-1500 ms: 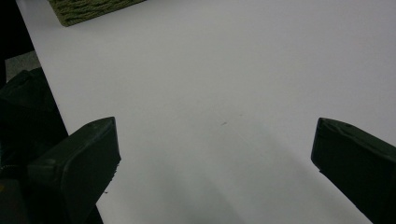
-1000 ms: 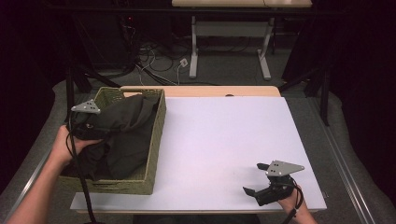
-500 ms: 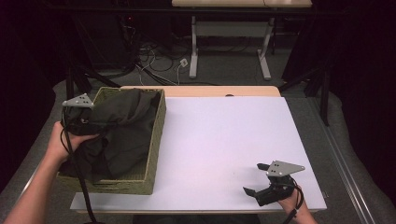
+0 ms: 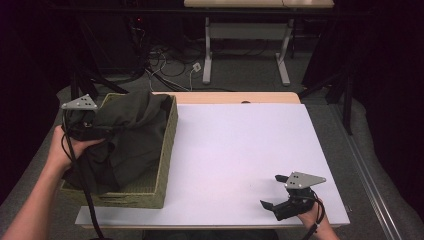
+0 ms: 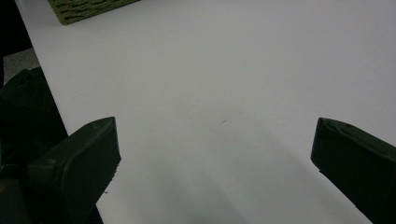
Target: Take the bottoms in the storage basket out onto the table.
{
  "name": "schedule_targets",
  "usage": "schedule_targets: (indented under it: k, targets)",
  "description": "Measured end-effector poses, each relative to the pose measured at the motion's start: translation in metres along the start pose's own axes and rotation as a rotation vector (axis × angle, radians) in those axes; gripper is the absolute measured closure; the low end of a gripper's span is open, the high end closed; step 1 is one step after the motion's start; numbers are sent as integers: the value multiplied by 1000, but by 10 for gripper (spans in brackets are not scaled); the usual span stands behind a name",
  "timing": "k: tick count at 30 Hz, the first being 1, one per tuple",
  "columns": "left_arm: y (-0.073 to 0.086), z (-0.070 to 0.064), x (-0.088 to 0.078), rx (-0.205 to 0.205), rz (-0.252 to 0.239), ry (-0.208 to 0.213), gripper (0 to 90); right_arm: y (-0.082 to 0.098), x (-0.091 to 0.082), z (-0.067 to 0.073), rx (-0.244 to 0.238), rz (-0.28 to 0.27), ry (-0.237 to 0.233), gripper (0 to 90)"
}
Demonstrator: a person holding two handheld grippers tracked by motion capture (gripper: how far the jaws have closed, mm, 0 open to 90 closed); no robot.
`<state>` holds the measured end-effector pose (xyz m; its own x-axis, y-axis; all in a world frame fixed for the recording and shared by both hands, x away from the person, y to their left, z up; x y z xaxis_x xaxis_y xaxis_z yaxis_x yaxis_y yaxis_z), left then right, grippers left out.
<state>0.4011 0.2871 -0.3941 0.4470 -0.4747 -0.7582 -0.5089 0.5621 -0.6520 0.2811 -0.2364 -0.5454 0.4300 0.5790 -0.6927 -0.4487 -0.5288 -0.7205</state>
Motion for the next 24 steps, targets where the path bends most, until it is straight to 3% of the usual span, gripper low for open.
schedule_targets:
  k: [24]
  targets:
    - [-20,-2,-21,37,-36,-35,663,0,-1,0,-9,-5,0,9]
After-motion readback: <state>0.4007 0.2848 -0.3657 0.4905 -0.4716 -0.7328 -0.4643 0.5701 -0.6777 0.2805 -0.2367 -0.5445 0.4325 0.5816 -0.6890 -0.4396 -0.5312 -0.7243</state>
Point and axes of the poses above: each handheld gripper's, and its own axes: x roughly forward along the jaws, y roughly out of its underside, z roughly to its left, the point moved 4 cm from there along x, roughly forward along the jaws, and after that the axes turned 10 degrees about z, right-handed, at the moved point
